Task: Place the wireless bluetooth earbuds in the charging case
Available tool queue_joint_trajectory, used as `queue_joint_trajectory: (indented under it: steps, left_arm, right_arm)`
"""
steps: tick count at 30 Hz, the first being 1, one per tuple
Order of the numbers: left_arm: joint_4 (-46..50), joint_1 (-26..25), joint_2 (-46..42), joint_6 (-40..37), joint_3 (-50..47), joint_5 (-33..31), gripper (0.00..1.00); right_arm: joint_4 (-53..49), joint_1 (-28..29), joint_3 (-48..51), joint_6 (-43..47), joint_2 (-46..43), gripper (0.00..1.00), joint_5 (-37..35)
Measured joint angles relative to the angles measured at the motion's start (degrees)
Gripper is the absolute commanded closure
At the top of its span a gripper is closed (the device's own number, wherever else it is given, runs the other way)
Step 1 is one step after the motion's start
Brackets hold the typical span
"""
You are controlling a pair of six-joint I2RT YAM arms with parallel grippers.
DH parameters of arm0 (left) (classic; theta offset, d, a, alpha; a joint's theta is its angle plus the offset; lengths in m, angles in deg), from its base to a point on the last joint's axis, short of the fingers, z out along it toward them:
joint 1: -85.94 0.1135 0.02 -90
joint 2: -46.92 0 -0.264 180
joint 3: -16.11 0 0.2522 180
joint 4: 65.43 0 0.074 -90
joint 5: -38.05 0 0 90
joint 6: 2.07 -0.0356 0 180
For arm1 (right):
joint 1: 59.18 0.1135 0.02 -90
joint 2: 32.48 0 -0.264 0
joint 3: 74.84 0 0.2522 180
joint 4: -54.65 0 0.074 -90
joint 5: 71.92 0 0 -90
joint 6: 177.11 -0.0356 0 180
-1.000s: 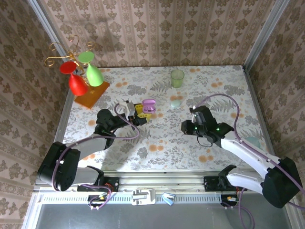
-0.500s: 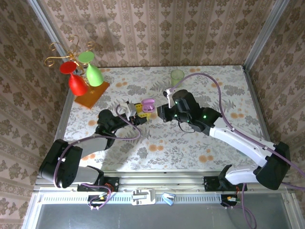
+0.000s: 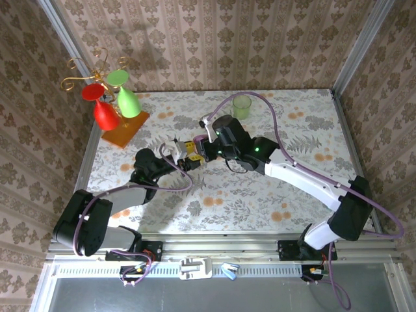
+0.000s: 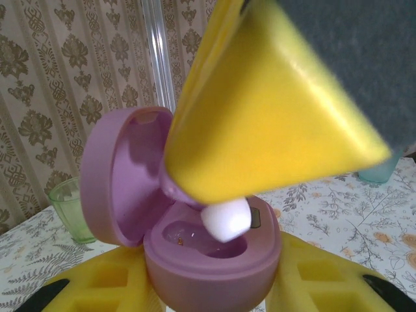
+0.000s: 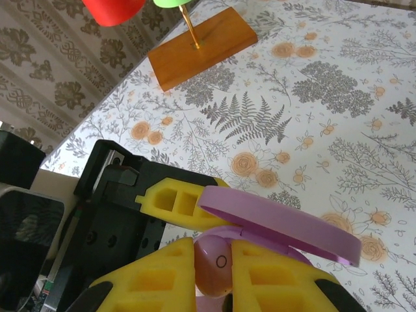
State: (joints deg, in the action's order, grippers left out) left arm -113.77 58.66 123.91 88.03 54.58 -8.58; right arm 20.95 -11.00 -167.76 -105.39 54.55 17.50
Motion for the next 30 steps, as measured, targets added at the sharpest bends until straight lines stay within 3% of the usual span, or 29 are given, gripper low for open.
queue_joint_trajectory:
  steps: [14,20,30]
  left_arm:
    - [0.2,0.0,-0.2,-0.4,0.0,-0.3,0.85]
    - [0.4,0.0,-0.2,-0.4,0.0,-0.3,0.85]
    - [0.5,0.0,-0.2,-0.4,0.0,-0.3,0.85]
  right_arm:
    - [-0.2,0.2,0.0,0.6,0.9,0.85,-1.2]
    - [-0.2,0.4,0.0,0.7,0.9,0.72,-1.1]
    - [0.5,0.3,1.4,0.3,-0.3,0.69,0.2]
